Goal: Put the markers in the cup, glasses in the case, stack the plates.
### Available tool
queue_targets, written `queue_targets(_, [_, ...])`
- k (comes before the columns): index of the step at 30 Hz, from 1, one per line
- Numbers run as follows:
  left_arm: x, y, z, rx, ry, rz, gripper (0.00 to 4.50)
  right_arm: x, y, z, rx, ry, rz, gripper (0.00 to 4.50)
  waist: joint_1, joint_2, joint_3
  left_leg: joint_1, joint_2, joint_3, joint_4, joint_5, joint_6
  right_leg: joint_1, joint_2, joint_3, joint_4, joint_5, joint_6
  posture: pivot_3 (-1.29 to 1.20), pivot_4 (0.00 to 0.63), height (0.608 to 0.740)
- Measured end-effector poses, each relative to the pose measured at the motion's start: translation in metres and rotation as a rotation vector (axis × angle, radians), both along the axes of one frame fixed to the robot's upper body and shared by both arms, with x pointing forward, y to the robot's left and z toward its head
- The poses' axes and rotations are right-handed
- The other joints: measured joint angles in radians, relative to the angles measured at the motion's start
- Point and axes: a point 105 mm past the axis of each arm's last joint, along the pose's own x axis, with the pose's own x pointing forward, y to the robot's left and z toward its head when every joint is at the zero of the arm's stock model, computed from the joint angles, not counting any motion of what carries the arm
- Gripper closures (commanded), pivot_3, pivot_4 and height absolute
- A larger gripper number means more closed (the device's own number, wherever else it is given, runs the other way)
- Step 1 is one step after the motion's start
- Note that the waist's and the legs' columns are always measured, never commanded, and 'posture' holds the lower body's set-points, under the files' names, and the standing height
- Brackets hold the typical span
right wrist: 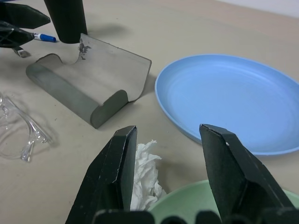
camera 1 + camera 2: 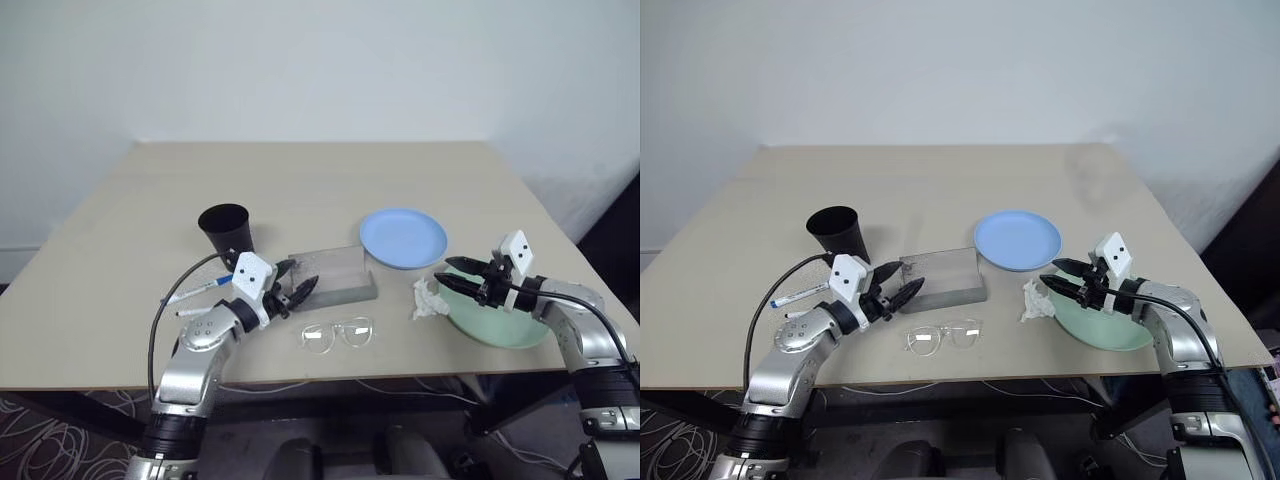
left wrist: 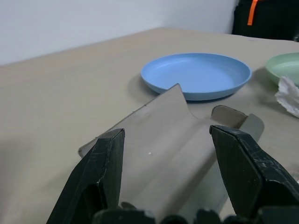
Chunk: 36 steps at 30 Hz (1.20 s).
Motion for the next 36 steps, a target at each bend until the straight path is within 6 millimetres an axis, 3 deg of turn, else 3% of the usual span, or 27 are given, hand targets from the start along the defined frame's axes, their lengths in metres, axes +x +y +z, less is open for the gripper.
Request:
queue_targets(12, [0.002,0.004,-0.001,0.022,0.004,-0.012,1.46,0.000,0.005,0.008,-0.003,-0.023,-0.020,2.18,0.000,0.000,0.000,0.000,0.000,0.000,0.000,0.000,0.000,0.000,0.000,0.000,0.000,0.000,0.000,0.00,0.000,0.721])
queue_targets(26, [0.004,0.010,-0.006,0.046,0.025,-0.078,1.46,-0.019,0.010,0.003,-0.013,0.005,-0.053,2.18,0.000,0.000,0.000,-0.001,0.001,0.000,0.000,-0.002,-0.004,0.000,0.000,-0.001,-0.001,0.000,0.000,0.00,0.000,0.721])
queue_targets(30, [0.010,0.009,-0.006,0.042,0.027,-0.079,1.46,-0.021,0.003,0.006,-0.055,0.019,-0.051,2.18,0.001,0.000,0.000,-0.001,0.000,-0.001,0.000,-0.002,-0.003,0.000,-0.001,0.000,-0.002,0.000,0.000,0.00,0.000,0.721])
queue_targets(36, [0.007,-0.009,-0.009,0.018,0.042,-0.133,1.46,-0.029,-0.011,0.007,-0.140,0.058,-0.002,2.18,0.000,-0.001,0.000,-0.001,0.000,0.000,0.000,-0.002,-0.003,0.000,-0.001,-0.001,-0.002,0.000,0.000,0.00,0.000,0.721])
